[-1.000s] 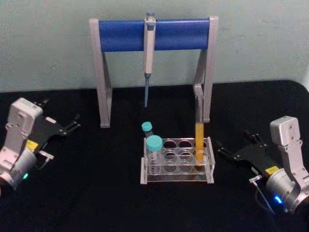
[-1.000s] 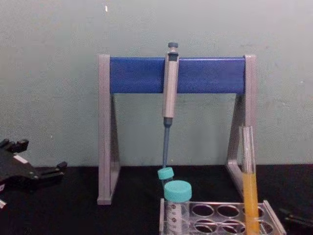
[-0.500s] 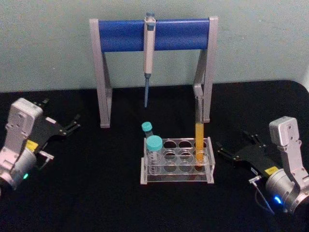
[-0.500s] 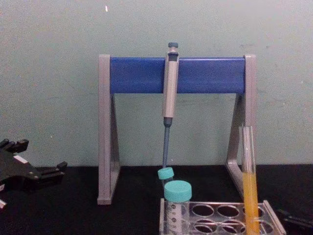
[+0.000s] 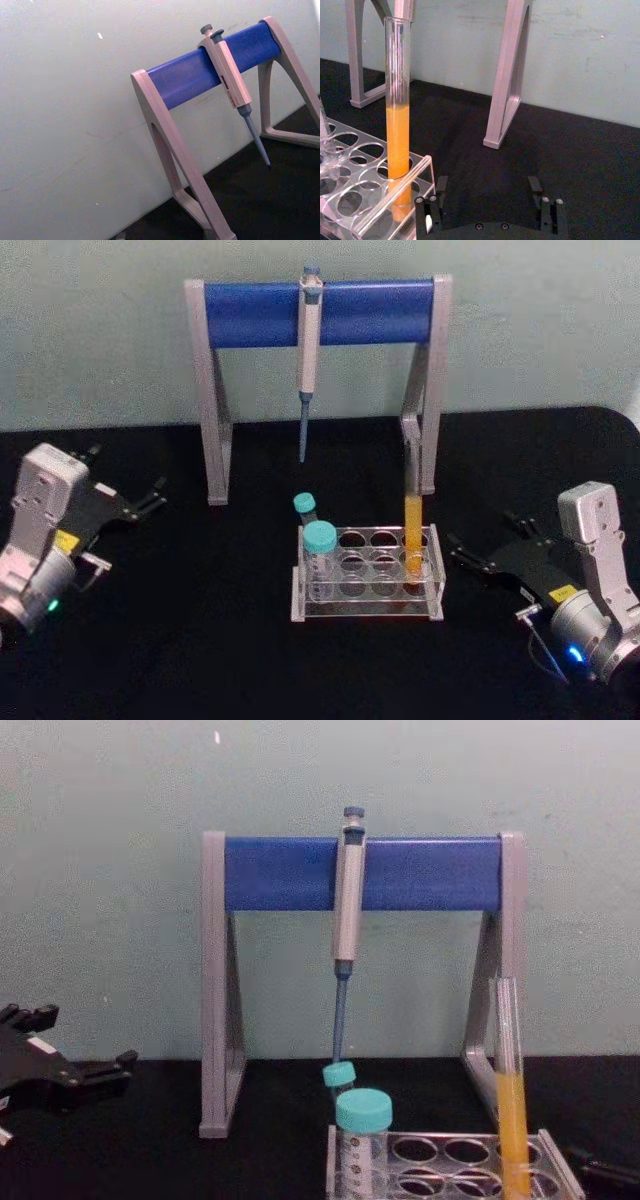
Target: Pick up the test tube from the test tube rack, shake it, then place it back into the test tube rack.
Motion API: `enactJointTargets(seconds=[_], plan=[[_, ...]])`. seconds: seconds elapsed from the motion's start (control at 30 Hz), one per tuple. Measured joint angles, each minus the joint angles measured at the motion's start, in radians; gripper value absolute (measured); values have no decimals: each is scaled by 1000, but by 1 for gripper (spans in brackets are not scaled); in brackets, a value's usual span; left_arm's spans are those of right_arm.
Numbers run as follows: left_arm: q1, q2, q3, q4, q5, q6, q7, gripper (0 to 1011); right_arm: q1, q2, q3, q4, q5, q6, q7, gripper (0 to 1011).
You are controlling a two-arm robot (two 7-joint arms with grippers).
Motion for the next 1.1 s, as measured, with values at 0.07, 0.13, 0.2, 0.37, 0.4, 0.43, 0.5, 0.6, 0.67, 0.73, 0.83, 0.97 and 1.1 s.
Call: enactJointTargets(seconds=[0.07,0.13,0.2,0.37,0.4,0.43,0.5,0.6,0.67,0.73,0.83,0.97,1.1], plan=[[0,0,0,0,0,0,0,1001,0,0,0,0,0,0,0,1000],[0,0,0,0,0,0,0,1001,0,0,0,0,0,0,-1,1000],[0,0,0,0,0,0,0,1001,0,0,0,0,0,0,-1,1000],[0,0,0,0,0,0,0,1001,0,0,0,0,1,-1,-1,1000],[0,0,0,0,0,0,0,1001,0,0,0,0,1,-1,-1,1000],[0,0,0,0,0,0,0,1002,0,0,0,0,1,-1,-1,1000],[0,0,0,0,0,0,0,1002,0,0,0,0,1,-1,-1,1000],[0,0,0,0,0,0,0,1001,0,0,0,0,1,-1,-1,1000],[0,0,0,0,0,0,0,1001,0,0,0,0,1,-1,-1,1000],[0,0,0,0,0,0,0,1001,0,0,0,0,1,-1,-1,1000],[0,0,0,0,0,0,0,1001,0,0,0,0,1,-1,-1,1000],[0,0,0,0,0,0,0,1001,0,0,0,0,1,-1,-1,1000],[0,0,0,0,0,0,0,1001,0,0,0,0,1,-1,-1,1000]])
